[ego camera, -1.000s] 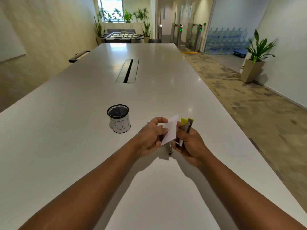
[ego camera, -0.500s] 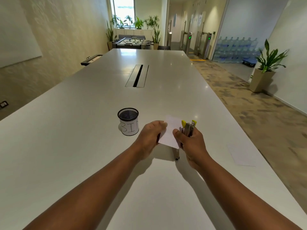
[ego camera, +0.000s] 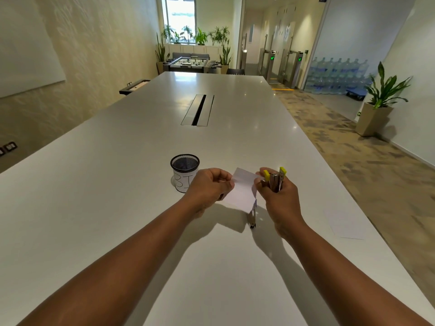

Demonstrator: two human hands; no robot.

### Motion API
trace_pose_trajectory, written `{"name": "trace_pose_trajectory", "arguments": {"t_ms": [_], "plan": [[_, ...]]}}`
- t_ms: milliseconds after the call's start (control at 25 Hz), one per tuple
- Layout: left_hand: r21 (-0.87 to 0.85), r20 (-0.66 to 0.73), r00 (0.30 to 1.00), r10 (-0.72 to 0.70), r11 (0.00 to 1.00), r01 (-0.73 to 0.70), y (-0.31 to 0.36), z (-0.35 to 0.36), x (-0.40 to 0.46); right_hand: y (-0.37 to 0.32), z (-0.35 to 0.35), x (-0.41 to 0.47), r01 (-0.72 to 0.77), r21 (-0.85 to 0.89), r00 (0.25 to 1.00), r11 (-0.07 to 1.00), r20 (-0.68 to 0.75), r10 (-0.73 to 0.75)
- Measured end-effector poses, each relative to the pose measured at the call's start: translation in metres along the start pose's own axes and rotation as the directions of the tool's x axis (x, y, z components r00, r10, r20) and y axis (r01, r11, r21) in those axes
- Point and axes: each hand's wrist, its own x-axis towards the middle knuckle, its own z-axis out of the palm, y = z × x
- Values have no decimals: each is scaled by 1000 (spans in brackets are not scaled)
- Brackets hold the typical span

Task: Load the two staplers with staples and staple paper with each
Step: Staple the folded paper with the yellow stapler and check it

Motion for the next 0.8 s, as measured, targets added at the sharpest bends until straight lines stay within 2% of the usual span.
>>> {"name": "trace_pose_trajectory", "arguments": {"t_ms": [80, 240, 480, 680, 800], "plan": [[83, 26, 999, 35, 996, -37, -1, 0, -1, -8, -1, 0, 95, -124, 995, 988, 43, -90], [175, 26, 996, 90, 980, -93, -4, 2, -5, -11, 4, -2, 181, -342, 981, 922, 131, -144], [217, 13, 993, 119, 969, -119, -8, 9, -8, -11, 6, -10, 210, -343, 976, 915, 126, -177], [145, 49, 998, 31, 989, -37, -11, 7, -9, -7, 5, -10, 142, -310, 990, 940, 26, -140], [88, 30, 998, -49, 995, 46, -13, 3, -10, -6, 0, -8, 172, -312, 985, 934, 42, -167]]}}
